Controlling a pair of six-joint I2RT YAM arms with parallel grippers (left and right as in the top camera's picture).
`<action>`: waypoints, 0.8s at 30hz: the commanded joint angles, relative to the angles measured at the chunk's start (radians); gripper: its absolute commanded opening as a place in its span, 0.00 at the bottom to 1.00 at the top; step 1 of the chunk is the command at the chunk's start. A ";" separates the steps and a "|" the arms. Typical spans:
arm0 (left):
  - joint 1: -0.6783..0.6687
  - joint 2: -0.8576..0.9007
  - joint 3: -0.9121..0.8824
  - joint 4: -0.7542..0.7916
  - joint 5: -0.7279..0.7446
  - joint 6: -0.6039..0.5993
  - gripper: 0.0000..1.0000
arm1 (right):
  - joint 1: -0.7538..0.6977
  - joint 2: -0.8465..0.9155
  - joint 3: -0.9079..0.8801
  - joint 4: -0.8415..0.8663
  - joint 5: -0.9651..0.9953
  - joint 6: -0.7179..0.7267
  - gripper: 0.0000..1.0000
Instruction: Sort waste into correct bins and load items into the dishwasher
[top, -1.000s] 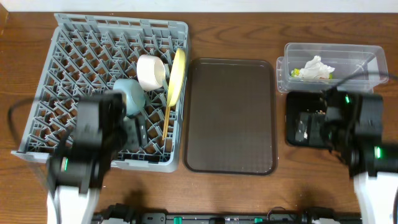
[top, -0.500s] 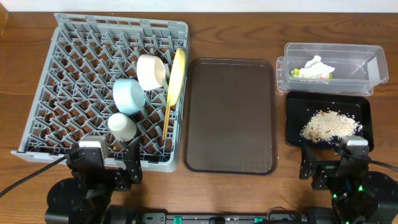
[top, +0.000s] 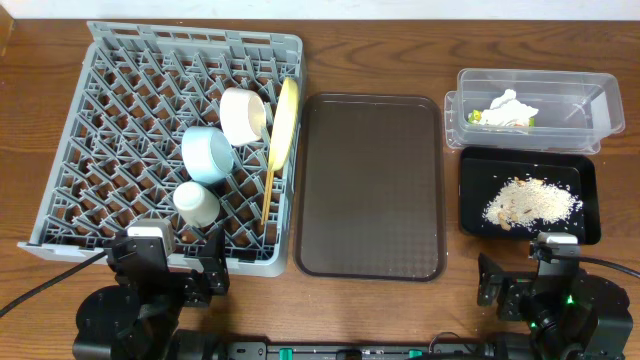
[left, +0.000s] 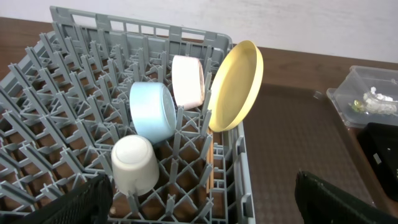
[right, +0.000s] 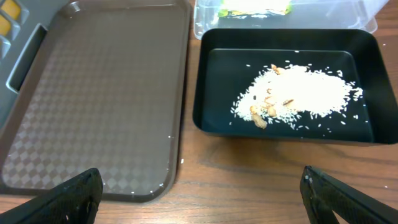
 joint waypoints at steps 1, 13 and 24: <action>-0.004 -0.001 -0.006 0.002 -0.008 0.016 0.94 | 0.022 -0.026 -0.008 0.006 0.014 -0.001 0.99; -0.004 -0.001 -0.006 0.002 -0.008 0.016 0.94 | 0.116 -0.294 -0.358 0.592 -0.014 -0.050 0.99; -0.004 -0.001 -0.006 0.002 -0.008 0.016 0.94 | 0.114 -0.306 -0.665 1.125 0.040 -0.050 0.99</action>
